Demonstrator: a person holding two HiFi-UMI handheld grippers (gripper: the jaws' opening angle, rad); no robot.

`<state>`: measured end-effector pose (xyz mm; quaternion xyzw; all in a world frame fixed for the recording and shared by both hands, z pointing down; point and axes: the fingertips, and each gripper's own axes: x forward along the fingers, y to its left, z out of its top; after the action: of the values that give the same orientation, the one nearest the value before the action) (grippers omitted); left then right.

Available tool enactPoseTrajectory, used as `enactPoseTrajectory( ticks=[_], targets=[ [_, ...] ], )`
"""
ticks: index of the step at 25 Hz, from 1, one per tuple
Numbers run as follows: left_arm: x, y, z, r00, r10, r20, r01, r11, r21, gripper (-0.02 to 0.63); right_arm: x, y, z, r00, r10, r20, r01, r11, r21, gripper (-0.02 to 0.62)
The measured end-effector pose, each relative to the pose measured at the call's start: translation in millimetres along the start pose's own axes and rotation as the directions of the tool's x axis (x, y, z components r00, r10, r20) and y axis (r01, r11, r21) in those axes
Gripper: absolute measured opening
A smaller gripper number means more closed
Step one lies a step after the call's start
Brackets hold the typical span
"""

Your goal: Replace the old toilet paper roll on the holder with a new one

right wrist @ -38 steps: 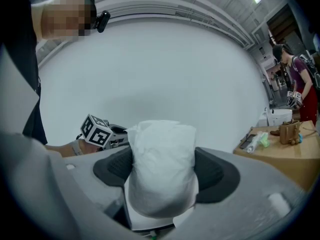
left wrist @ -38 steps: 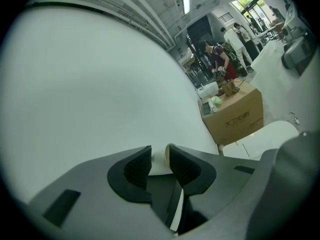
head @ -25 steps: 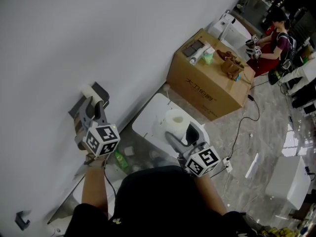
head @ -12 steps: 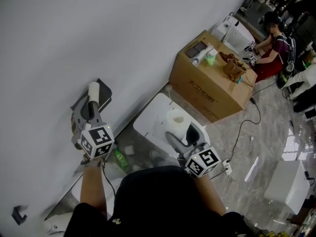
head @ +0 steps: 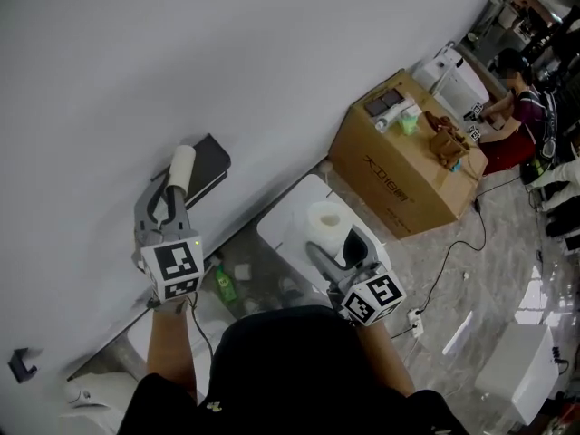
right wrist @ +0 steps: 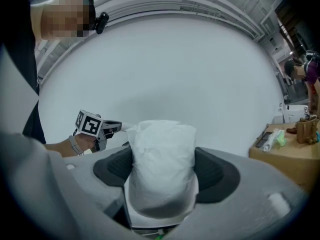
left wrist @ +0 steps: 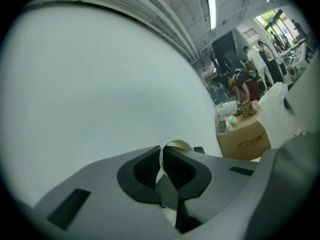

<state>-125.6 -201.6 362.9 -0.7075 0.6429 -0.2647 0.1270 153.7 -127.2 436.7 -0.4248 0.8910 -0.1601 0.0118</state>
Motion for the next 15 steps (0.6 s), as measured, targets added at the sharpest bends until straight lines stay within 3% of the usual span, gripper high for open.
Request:
enactPoseTrajectory(
  ticks=[8,15],
  targets=[
    [-45.9,32.3,-28.5,0.999,0.033,-0.019,-0.036,0.989,-0.144,0.029,39.4,39.2,-8.7,0.99,0.136,-0.035,-0.137,0.991,-0.002,0.368],
    [-90.1,61.2,-69.8,0.989,0.11,-0.101,-0.129,0.971,-0.203,0.029,76.5,81.5,-19.8,0.958,0.277,-0.079,-0.279,0.96,-0.008,0.368]
  ],
)
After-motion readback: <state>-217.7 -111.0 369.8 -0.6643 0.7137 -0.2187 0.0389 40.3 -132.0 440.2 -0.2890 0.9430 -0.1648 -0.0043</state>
